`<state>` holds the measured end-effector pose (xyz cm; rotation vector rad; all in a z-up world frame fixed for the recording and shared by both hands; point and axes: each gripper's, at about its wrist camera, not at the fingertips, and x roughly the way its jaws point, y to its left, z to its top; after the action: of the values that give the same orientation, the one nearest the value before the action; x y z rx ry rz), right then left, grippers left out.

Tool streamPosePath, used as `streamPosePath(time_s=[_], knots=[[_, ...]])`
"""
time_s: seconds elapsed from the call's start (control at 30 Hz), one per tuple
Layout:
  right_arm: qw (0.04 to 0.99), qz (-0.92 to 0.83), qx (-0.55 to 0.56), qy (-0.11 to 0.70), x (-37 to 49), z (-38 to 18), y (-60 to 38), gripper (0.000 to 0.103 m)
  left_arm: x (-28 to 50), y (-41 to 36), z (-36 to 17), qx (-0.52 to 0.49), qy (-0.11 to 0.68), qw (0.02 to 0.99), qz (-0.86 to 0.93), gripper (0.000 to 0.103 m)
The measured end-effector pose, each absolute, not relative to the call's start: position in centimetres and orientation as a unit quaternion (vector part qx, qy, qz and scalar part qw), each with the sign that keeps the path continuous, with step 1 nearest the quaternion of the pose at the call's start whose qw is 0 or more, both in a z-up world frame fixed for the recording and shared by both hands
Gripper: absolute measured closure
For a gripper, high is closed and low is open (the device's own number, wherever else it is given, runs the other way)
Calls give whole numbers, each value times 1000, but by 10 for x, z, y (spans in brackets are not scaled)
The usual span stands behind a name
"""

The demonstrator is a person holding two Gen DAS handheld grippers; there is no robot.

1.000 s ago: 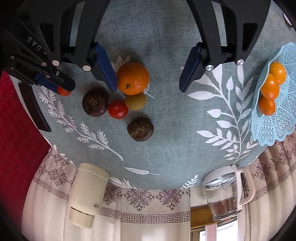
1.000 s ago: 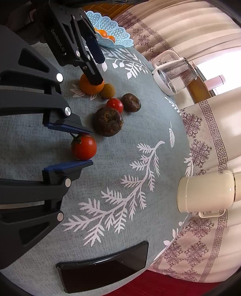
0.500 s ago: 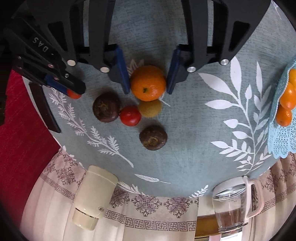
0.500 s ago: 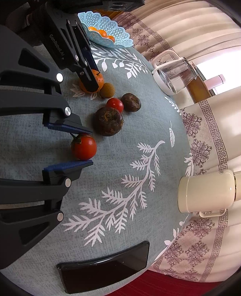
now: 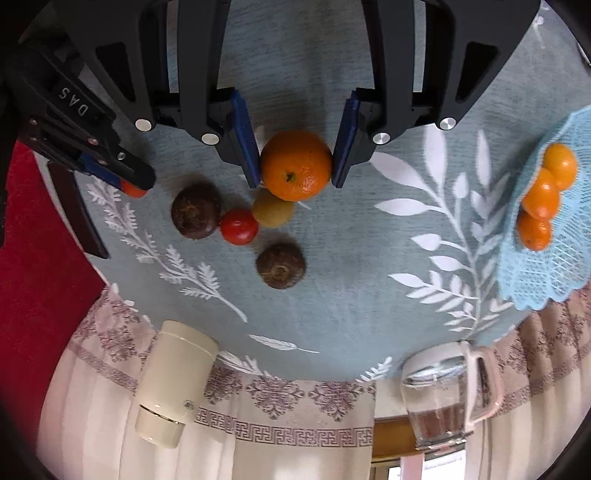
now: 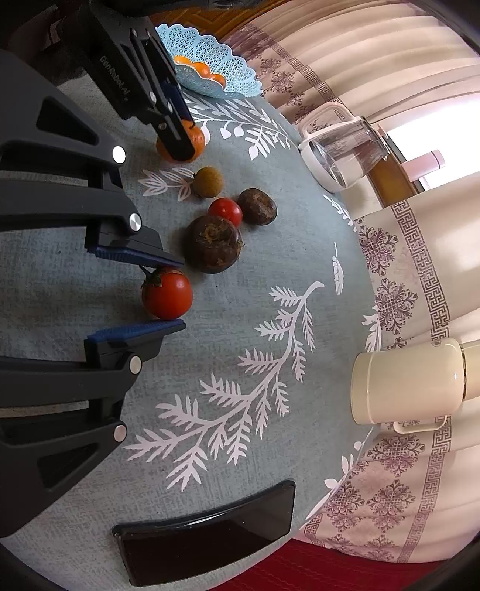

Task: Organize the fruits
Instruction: 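Carry the orange in the left tool over the blue basket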

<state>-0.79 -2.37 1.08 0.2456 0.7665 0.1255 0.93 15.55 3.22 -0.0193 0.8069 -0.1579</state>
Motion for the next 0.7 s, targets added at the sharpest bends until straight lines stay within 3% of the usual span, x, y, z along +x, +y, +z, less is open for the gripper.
streamPosePath(time_s=[0.7], knots=[[922, 61, 115, 365, -11, 13, -23, 75, -19, 209, 75, -18, 331, 944, -3, 62]])
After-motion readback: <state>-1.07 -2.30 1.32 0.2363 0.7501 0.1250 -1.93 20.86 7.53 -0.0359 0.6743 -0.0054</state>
